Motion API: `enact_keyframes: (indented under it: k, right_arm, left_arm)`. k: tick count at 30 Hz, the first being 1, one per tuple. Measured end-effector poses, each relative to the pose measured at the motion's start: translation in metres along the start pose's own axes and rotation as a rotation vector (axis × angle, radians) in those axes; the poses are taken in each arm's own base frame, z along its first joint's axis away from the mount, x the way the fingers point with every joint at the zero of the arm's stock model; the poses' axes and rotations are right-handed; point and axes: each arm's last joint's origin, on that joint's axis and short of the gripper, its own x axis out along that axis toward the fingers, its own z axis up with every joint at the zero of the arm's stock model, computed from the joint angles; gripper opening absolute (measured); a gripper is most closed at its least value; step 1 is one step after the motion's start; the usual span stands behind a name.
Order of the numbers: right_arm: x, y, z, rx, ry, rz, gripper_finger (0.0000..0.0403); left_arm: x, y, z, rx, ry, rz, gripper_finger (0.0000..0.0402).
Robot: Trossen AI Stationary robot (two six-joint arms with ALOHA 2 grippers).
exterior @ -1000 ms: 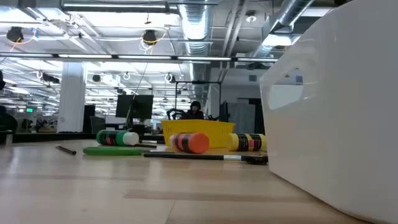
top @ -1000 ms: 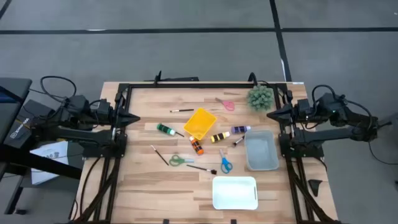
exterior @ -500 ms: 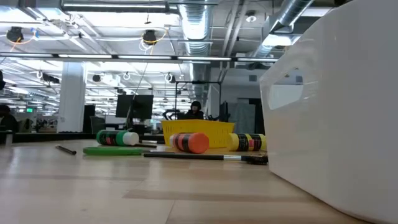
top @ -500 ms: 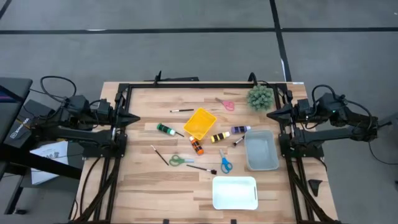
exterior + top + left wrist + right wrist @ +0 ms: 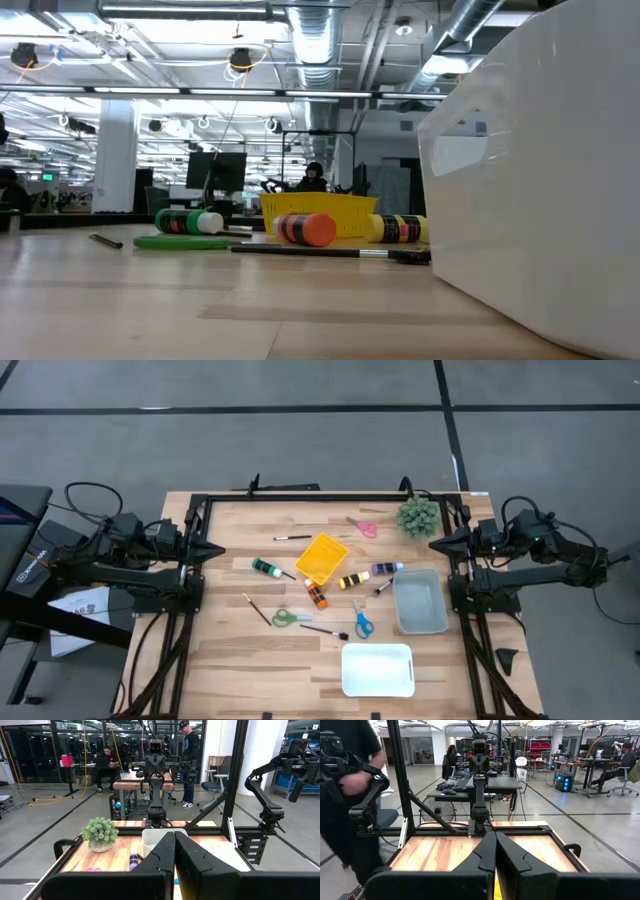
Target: Pick & Place Paint Supplies
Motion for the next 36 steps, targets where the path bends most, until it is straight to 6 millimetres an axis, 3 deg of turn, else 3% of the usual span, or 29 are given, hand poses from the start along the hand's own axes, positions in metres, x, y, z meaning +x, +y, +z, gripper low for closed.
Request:
enact_keyframes:
  k: [11, 23, 30, 36]
  right_arm:
    - [0.0, 0.0, 0.0, 0.0, 0.0, 0.0, 0.0]
    - [0.0, 0.0, 0.0, 0.0, 0.0, 0.0, 0.0]
    - [0.0, 0.0, 0.0, -0.044, 0.001, -0.001, 0.0]
    - [0.007, 0.0, 0.01, -0.114, -0.112, -0.008, 0.0]
  left_arm:
    - [0.006, 0.0, 0.004, 0.0, -0.036, 0.0, 0.0]
    - [0.029, 0.001, 0.037, -0.094, -0.359, 0.011, 0.0]
    - [0.036, 0.0, 0.046, -0.105, -0.462, -0.002, 0.0]
    - [0.057, 0.0, 0.049, -0.268, -0.521, -0.045, 0.0001]
